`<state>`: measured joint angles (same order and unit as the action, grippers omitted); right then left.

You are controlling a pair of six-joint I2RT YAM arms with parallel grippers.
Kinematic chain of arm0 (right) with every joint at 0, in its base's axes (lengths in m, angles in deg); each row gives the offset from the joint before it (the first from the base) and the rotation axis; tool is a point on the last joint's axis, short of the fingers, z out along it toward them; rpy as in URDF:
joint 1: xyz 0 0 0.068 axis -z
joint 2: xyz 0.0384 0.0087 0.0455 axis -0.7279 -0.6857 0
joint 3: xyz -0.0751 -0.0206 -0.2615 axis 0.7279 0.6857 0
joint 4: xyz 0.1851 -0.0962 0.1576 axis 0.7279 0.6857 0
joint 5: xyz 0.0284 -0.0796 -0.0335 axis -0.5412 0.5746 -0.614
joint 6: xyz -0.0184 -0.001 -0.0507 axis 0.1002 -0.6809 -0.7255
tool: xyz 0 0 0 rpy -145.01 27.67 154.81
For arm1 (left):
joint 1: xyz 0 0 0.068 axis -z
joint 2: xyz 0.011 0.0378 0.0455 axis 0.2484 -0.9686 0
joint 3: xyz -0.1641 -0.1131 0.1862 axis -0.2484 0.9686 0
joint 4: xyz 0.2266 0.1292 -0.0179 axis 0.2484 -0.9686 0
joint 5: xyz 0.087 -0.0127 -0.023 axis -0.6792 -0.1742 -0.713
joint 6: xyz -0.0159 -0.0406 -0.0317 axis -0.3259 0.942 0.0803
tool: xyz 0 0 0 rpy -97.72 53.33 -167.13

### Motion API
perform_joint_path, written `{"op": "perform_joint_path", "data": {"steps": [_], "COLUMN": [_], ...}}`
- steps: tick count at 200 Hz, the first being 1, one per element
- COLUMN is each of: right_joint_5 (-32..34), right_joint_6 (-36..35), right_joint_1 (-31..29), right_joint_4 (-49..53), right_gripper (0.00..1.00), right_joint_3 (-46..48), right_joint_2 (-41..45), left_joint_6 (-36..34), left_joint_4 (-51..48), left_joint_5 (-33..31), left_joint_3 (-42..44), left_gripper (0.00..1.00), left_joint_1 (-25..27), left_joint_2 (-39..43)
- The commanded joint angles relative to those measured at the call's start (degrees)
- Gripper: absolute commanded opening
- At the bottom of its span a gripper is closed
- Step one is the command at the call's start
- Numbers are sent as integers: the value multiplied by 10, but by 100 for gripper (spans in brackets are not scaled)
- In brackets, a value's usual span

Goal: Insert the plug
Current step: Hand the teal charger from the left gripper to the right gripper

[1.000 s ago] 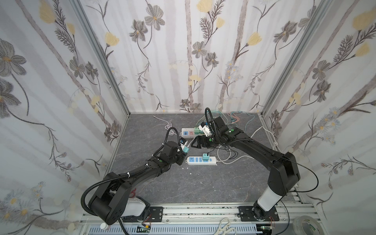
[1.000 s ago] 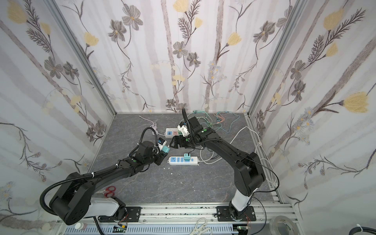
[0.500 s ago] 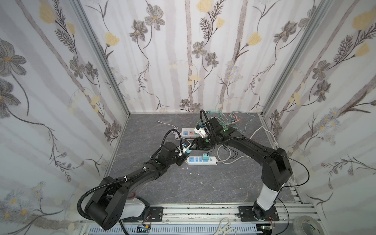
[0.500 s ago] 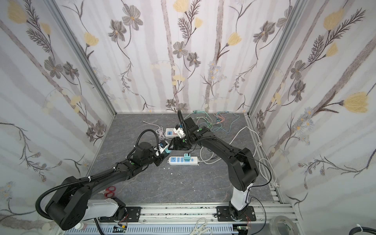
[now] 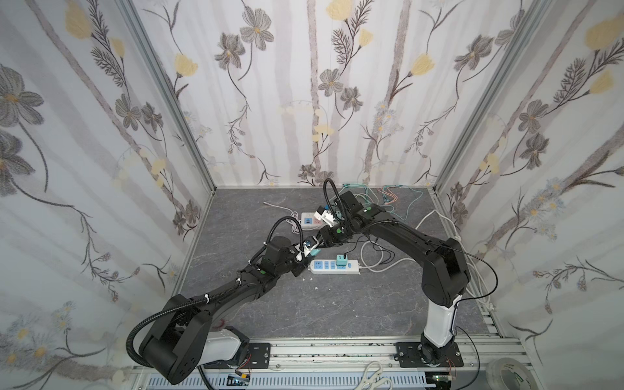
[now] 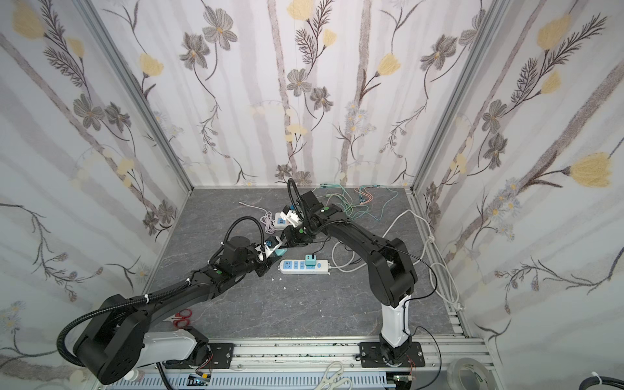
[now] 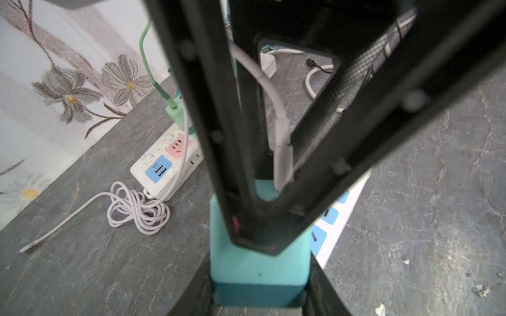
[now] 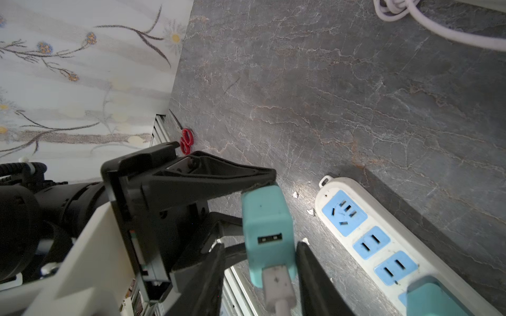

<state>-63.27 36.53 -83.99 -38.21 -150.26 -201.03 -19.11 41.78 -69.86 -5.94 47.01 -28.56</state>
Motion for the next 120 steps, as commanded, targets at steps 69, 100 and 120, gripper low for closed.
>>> {"op": "perform_joint_path", "data": {"steps": [69,100,120], "right_joint_5": [-68,-66,-62], "right_joint_6": [-30,-52,-64], "right_joint_1": [-2,-1,-1], "right_joint_4": [15,32,43], "right_gripper": [31,15,0], "right_joint_3": [-26,-29,-35], "right_joint_2": [-32,-33,-33], "left_joint_6": [-15,-13,-6], "left_joint_4": [35,35,37], "left_joint_5": [26,27,24], "left_joint_3": [-6,-9,-8], "left_gripper": [0,0,0], "left_joint_1": [0,0,0], "left_joint_2": [-13,-15,-15]}}
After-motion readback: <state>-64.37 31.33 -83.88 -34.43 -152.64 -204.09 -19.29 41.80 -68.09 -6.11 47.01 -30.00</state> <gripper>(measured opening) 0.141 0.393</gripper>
